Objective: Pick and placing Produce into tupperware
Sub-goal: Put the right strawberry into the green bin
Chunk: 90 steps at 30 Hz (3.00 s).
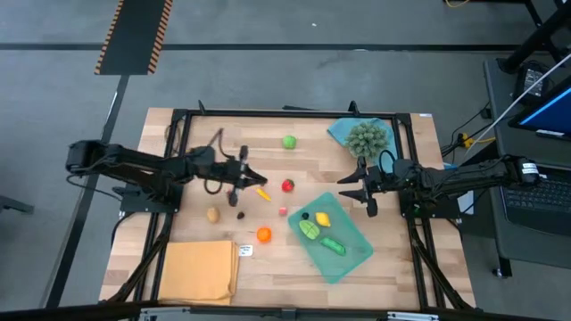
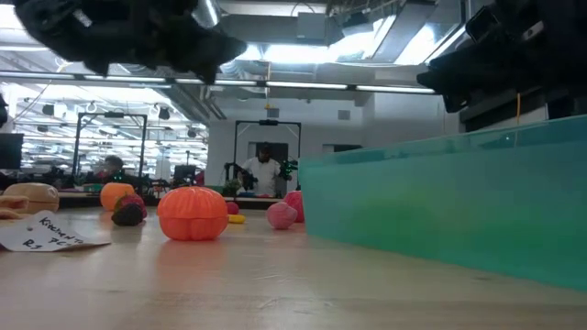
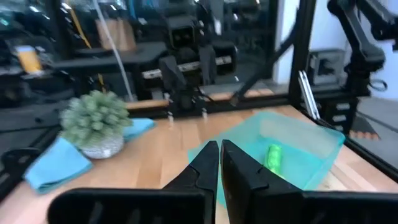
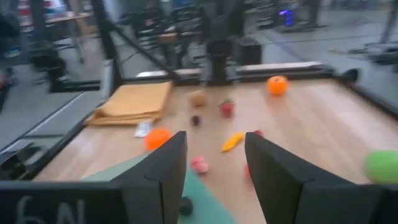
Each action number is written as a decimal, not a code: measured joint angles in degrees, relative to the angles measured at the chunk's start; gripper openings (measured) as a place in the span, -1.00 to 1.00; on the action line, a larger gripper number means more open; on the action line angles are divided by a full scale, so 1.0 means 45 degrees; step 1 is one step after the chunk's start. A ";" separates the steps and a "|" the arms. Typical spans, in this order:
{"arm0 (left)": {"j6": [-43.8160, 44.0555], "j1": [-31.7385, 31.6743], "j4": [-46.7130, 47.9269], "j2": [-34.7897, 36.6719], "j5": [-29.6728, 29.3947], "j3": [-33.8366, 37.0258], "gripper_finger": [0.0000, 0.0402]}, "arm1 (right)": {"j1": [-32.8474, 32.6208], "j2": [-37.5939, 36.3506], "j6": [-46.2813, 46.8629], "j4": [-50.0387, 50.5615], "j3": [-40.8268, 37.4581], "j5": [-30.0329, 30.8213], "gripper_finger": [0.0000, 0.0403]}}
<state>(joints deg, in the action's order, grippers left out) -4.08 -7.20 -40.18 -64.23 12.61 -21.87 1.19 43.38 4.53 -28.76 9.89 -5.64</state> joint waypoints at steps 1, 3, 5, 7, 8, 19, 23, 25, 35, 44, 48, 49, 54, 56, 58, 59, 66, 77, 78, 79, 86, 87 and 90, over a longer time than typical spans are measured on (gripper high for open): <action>0.0139 -0.0088 -0.0189 0.0247 0.0005 0.0258 -0.96 | 0.0000 0.0000 -0.0069 -0.0084 0.0000 0.0351 -0.18; 0.0275 -0.0172 -0.0253 0.0635 0.0007 0.0677 -0.98 | 0.0000 0.0000 -0.0068 -0.0225 -0.0005 0.1132 -0.18; 0.0289 -0.0186 -0.0229 0.0863 0.0007 0.0898 -0.99 | 0.0004 0.0005 -0.0036 -0.0435 -0.0005 0.1711 -0.18; 0.0090 -0.0186 -0.0234 0.0948 0.0007 0.0959 -1.00 | 0.0007 0.0007 0.0057 -0.0441 0.0114 0.1909 -0.18; -0.0026 -0.0186 -0.0234 0.0977 0.0009 0.0968 -0.99 | 0.0005 0.0010 0.0191 -0.0435 0.0231 0.1911 -0.18; -0.0499 -0.0232 -0.0224 0.0972 0.0015 0.0968 -0.83 | 0.0736 0.2459 -0.0759 0.3796 0.4038 0.1911 -0.18; -0.0793 -0.0535 -0.0219 0.0972 0.0021 0.0968 -0.78 | 0.1582 0.4040 -0.1150 0.5706 0.5729 0.1617 -0.18; -0.0342 -0.0754 -0.0219 0.0967 0.0011 0.0968 -0.75 | 0.2001 0.4909 -0.1335 0.6685 0.6521 0.0942 -0.18; 0.0520 -0.1465 0.0262 0.0963 0.0011 0.0968 -0.66 | 0.2791 0.8713 -0.2468 1.0895 1.0624 -0.0095 -0.18; 0.0540 -0.1497 0.0499 0.0957 0.0012 0.0968 -0.60 | 0.3113 0.9770 -0.1866 1.1436 1.1793 -0.0080 -0.18; 0.0497 -0.1497 0.0500 0.0957 0.0012 0.0968 -0.59 | 0.3113 0.9958 -0.2683 1.1540 1.1793 -0.0079 -0.17; 0.0482 -0.1497 0.0501 0.0957 0.0012 0.0968 -0.59 | 0.3110 1.0017 -0.2755 1.1529 1.1793 -0.0050 -0.16; 0.0454 -0.1497 0.0503 0.0957 0.0012 0.0968 -0.62 | 0.3026 1.0241 -0.2818 1.1511 1.1793 0.0042 0.04; 0.0452 -0.1497 0.0502 0.0957 0.0012 0.0968 -0.64 | 0.2999 1.0292 -0.2895 1.1468 1.1793 0.0288 0.17; 0.0452 -0.1497 0.0499 0.0957 0.0012 0.0968 -0.66 | 0.2905 1.0292 -0.3159 1.1464 1.1790 0.0827 0.31; 0.0452 -0.1497 0.0504 0.0957 0.0012 0.0968 -0.67 | 0.2841 1.0292 -0.3333 1.1461 1.1788 0.1173 0.37; 0.0452 -0.1497 0.0499 0.0957 0.0012 0.0967 -0.75 | 0.2445 1.0292 -0.4369 1.1449 1.1788 0.1867 0.63; 0.0550 -0.1497 0.0499 0.0957 0.0012 0.0963 -0.86 | 0.2254 1.1500 -0.5426 1.2792 1.4037 -0.0033 0.62; 0.0550 -0.1497 0.0510 0.0957 0.0012 0.0963 -0.87 | 0.2259 1.1831 -0.5615 1.3159 1.4468 -0.0106 0.62; 0.0554 -0.1496 0.0541 0.0957 0.0017 0.0963 -0.87 | 0.2254 1.2177 -0.5915 1.3536 1.4890 -0.0105 0.61; 0.0559 -0.1493 0.1215 0.0957 0.0012 0.0953 -0.94 | 0.2187 1.4324 -0.7469 1.6443 1.7455 -0.0093 0.61; 0.0559 -0.1497 0.1283 0.0957 0.0013 0.0953 -0.94 | 0.2166 1.4556 -0.7727 1.6661 1.7729 -0.0099 0.61; 0.0559 -0.1497 0.1301 0.0957 0.0012 0.0953 -0.97 | 0.2046 1.5194 -0.8759 1.7030 1.8305 -0.0038 0.61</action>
<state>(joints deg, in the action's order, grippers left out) -1.56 -13.93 -34.33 -59.92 12.67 -17.58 10.40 111.75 -34.88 47.88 92.26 -5.81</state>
